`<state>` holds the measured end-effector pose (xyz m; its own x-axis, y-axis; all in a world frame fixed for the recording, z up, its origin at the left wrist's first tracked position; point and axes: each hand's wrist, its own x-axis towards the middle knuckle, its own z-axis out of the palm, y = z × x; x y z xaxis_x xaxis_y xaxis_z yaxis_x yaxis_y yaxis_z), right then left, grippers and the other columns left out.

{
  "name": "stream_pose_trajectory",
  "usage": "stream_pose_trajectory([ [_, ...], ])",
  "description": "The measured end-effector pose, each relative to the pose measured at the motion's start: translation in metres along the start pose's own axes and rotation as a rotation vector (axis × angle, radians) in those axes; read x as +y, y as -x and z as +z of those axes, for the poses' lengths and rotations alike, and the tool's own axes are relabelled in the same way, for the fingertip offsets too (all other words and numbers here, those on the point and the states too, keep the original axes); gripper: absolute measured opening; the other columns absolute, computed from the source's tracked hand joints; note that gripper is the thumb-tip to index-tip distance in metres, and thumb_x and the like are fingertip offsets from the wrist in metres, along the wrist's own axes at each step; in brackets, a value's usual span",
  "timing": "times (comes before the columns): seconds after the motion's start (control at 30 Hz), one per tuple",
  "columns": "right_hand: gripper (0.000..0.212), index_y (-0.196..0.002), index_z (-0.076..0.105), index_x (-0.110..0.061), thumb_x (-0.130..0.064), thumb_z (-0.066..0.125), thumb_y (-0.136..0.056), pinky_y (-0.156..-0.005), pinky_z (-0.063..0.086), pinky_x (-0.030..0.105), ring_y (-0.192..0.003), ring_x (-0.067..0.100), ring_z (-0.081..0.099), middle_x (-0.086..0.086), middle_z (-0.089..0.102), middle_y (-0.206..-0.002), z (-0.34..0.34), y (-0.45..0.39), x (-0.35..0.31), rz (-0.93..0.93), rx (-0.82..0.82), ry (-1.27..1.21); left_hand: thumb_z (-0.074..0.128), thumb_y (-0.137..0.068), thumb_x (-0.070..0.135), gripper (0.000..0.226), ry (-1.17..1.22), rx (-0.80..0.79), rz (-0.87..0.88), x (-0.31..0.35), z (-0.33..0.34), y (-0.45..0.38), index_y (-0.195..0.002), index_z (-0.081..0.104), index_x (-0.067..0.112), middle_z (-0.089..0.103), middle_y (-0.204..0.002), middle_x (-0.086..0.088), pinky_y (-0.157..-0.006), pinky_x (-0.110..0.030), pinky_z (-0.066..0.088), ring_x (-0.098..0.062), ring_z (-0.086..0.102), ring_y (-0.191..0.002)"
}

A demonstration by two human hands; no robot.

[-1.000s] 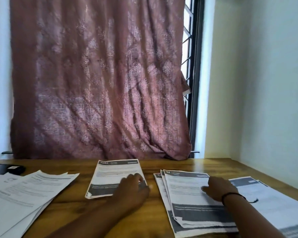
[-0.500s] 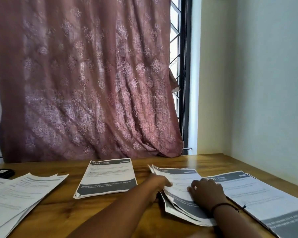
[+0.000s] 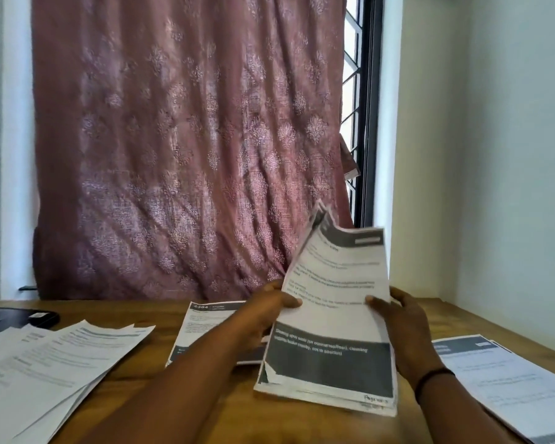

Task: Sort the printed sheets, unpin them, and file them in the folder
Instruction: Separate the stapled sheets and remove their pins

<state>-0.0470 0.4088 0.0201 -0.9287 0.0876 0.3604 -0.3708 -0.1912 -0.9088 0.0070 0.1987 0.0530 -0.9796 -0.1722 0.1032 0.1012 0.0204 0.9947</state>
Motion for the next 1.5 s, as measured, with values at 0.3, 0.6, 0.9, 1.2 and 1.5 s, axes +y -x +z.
stream_pose_trajectory([
  [0.3,0.032,-0.114,0.058,-0.022,-0.022,0.069,-0.083,-0.057,0.057,0.022,-0.080,0.017,0.072,-0.002,0.072,-0.098,0.039,0.036,-0.028,-0.163,-0.213,0.013,0.062,-0.089,0.014,0.015,0.163,0.011,0.180,0.040,-0.048,0.021,-0.104,0.067,0.014,0.075,-0.097,-0.010,-0.084,-0.046,0.056,-0.033,0.070,-0.090],
  [0.6,0.033,-0.111,0.069,-0.013,-0.027,0.072,-0.081,-0.076,0.058,0.033,-0.087,0.019,0.073,0.002,0.075,-0.100,0.062,0.046,-0.015,-0.023,-0.256,0.079,0.059,-0.093,0.017,0.025,0.004,-0.002,0.172,0.007,-0.079,0.031,-0.116,0.064,0.011,0.069,-0.113,-0.006,-0.094,-0.043,0.051,-0.025,0.067,-0.103],
  [0.9,0.036,-0.120,0.063,-0.019,-0.032,0.065,-0.087,-0.049,0.049,0.019,-0.061,0.011,0.068,-0.002,0.074,-0.093,0.112,0.026,-0.015,0.483,-1.050,0.583,0.060,-0.092,0.013,0.022,-0.090,0.010,-0.119,-0.017,-0.172,0.017,-0.113,0.064,0.010,0.069,-0.116,-0.015,-0.100,-0.055,0.045,-0.035,0.066,-0.106],
  [1.2,0.029,-0.106,0.058,-0.032,-0.046,0.069,-0.083,-0.084,0.049,0.030,-0.095,0.006,0.058,-0.015,0.061,-0.103,0.187,-0.015,0.053,-0.468,-0.552,0.757,0.075,-0.081,0.022,0.034,-0.228,-0.120,-0.155,-0.066,-0.184,-0.001,-0.113,0.064,0.028,0.071,-0.112,0.006,-0.091,-0.038,0.054,-0.016,0.070,-0.099],
  [1.5,0.006,-0.080,0.069,-0.018,-0.017,0.074,-0.082,-0.047,0.039,0.012,-0.049,0.000,0.054,-0.008,0.069,-0.064,0.192,0.004,0.071,-0.187,-0.598,0.399,0.067,-0.087,0.008,0.021,-0.254,-0.138,-0.235,-0.072,-0.178,-0.005,-0.105,0.067,0.018,0.074,-0.102,0.003,-0.090,-0.034,0.055,-0.017,0.071,-0.096],
])
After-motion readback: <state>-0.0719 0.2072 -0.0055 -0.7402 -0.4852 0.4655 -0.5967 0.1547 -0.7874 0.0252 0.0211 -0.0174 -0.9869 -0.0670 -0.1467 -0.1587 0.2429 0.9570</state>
